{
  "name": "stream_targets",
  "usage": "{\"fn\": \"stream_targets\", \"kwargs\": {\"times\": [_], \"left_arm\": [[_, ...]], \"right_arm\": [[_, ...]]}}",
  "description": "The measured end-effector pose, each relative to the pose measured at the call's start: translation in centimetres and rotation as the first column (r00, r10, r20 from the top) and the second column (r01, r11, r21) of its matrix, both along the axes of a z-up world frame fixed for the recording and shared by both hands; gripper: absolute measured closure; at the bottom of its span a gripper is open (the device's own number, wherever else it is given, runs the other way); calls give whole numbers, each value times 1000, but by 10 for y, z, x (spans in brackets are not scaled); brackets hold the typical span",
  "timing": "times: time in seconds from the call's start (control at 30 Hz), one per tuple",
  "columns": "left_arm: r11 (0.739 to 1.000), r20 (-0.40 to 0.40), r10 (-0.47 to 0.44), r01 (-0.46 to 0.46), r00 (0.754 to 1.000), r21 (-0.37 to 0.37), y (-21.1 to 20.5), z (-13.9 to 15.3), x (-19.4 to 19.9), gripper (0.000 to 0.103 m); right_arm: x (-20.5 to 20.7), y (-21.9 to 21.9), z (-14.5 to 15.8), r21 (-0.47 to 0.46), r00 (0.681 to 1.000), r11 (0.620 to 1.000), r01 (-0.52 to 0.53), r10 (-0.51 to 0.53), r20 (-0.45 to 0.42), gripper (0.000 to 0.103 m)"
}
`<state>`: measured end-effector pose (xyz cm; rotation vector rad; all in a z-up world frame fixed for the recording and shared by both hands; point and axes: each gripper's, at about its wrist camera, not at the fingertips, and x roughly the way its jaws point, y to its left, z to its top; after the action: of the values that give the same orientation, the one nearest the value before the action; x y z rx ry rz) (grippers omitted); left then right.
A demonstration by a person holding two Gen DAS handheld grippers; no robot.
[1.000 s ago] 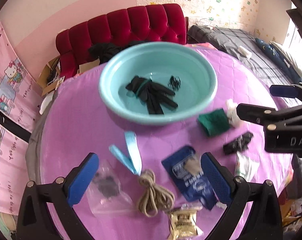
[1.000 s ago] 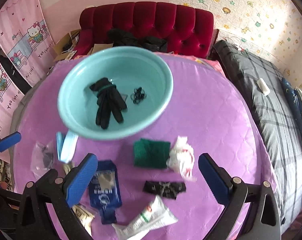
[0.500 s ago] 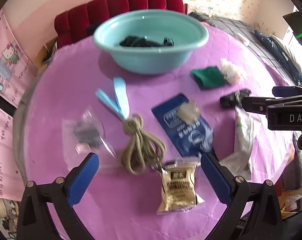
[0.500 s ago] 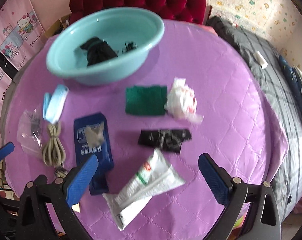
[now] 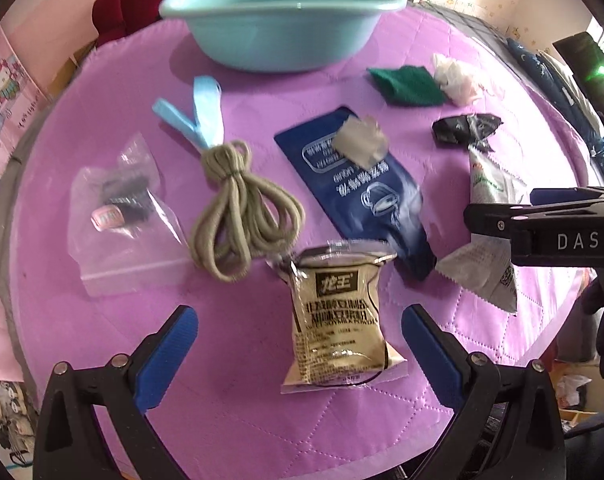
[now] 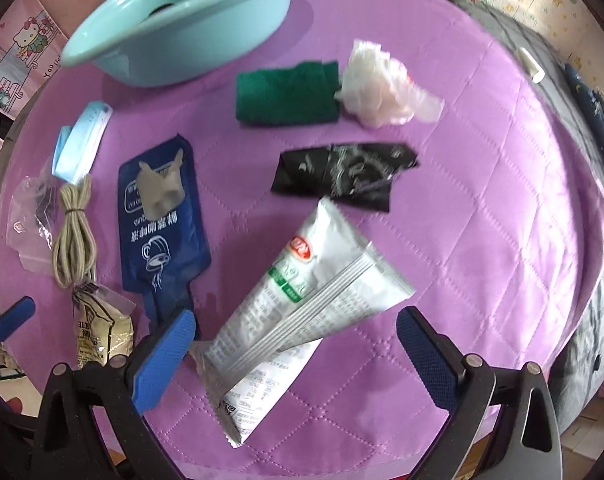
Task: Organize soft objects
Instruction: 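Grasp the gold snack packet with the left gripper while the right gripper grasps the white pouch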
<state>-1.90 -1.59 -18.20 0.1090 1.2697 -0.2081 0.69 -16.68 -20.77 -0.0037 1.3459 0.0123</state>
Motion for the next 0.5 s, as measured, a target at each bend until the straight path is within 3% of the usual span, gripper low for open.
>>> {"fn": "stream_targets", "kwargs": {"times": [0.17, 0.23, 0.3, 0.37, 0.4, 0.5], "left_arm": [[1000, -30, 11, -11, 999, -8, -2, -9, 0, 0], [1000, -37, 18, -18, 999, -13, -2, -12, 1, 0], [1000, -48, 20, -21, 999, -20, -1, -13, 2, 0], [999, -55, 18, -20, 998, -26, -1, -14, 3, 0], [1000, -57, 16, -18, 998, -26, -2, -14, 4, 1], [999, -67, 13, -15, 998, -34, -5, -15, 6, 10]], "right_arm": [[-1, 4, -12, 29, 1000, 1000, -4, 5, -23, 2], [-1, 5, -16, 49, 999, 999, -3, 5, -31, 14], [-3, 4, -22, 93, 999, 996, 1, 4, -50, 34], [-9, 6, -23, 93, 999, 996, -6, 10, -41, 38], [-10, 6, -22, 98, 999, 995, -13, 17, -39, 46], [-16, 6, -19, 94, 999, 995, -25, 27, -28, 55]]}}
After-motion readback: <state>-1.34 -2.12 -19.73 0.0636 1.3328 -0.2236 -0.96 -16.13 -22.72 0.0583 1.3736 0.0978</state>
